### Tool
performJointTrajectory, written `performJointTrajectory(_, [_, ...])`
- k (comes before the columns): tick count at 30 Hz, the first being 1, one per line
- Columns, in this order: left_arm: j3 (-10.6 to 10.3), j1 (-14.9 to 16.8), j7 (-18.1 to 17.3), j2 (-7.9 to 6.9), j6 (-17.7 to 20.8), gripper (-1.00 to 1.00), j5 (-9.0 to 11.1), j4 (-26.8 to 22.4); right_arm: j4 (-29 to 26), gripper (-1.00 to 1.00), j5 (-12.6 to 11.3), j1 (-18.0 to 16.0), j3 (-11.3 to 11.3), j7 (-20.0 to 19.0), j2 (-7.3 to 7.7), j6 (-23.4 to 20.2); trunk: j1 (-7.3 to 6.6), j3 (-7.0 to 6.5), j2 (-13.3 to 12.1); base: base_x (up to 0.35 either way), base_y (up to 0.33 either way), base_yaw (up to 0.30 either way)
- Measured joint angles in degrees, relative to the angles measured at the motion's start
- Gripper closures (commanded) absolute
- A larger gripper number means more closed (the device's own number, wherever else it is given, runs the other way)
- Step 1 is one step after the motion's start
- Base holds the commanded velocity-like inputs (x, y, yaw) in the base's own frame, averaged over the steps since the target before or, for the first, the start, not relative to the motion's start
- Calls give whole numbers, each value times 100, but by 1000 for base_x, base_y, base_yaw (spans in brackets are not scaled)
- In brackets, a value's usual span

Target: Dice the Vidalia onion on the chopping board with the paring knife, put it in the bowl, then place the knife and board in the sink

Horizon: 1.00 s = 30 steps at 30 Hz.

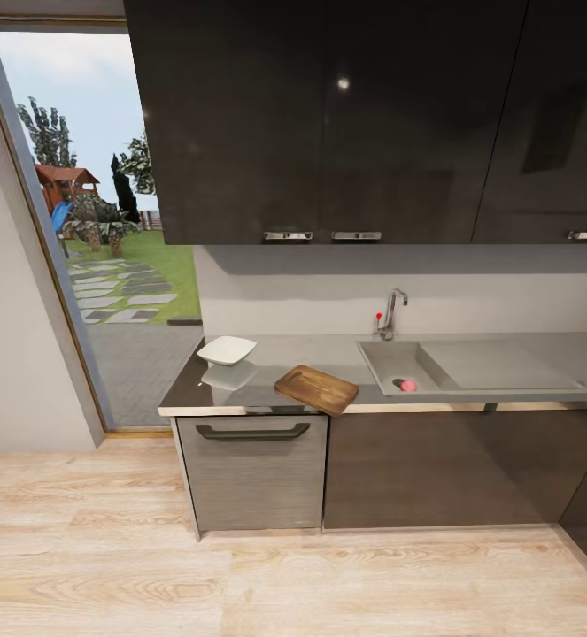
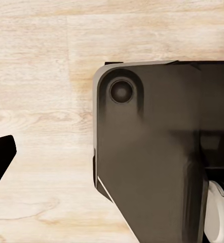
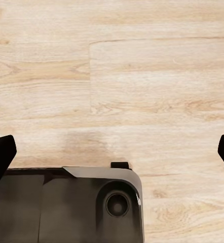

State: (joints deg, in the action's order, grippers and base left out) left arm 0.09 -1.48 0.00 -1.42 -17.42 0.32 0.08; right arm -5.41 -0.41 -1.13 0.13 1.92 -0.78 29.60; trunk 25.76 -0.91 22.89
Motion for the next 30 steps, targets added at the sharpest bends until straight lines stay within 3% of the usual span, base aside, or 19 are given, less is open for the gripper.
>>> performJointTrajectory(30, [7, 0, -24, 53, -4, -100, 10, 0, 1, -100, 0, 0, 0, 1, 0, -2, 0, 0, 0, 0, 0, 0])
